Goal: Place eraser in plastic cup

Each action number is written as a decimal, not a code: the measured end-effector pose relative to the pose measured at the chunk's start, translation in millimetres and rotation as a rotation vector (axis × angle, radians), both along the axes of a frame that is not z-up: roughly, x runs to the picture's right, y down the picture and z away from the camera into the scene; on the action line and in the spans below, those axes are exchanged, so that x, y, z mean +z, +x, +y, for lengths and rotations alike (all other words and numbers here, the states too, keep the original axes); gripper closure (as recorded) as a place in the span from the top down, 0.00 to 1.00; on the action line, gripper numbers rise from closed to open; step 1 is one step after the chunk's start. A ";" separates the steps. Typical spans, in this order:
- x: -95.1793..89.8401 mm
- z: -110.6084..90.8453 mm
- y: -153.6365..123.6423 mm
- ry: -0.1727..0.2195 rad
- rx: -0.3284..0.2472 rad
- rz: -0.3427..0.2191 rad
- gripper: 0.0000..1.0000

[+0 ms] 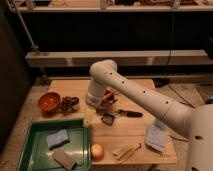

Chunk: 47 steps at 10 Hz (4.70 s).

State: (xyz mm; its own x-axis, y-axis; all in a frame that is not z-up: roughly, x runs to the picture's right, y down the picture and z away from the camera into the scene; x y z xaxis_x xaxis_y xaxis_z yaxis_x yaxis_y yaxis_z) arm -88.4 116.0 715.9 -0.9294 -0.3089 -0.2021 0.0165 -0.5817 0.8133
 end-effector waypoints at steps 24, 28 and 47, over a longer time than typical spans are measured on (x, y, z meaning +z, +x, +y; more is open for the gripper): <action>-1.0 1.5 -0.3 0.010 -0.003 0.015 0.80; -37.8 45.9 -22.9 0.142 0.037 0.107 0.80; -64.6 172.7 -147.6 0.061 0.077 0.227 0.80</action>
State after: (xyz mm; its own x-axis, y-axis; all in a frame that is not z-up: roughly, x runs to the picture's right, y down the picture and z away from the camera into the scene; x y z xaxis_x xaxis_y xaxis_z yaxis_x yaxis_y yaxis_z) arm -236.0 288.7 651.3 -0.9272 -0.3745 -0.0110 0.2413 -0.6193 0.7472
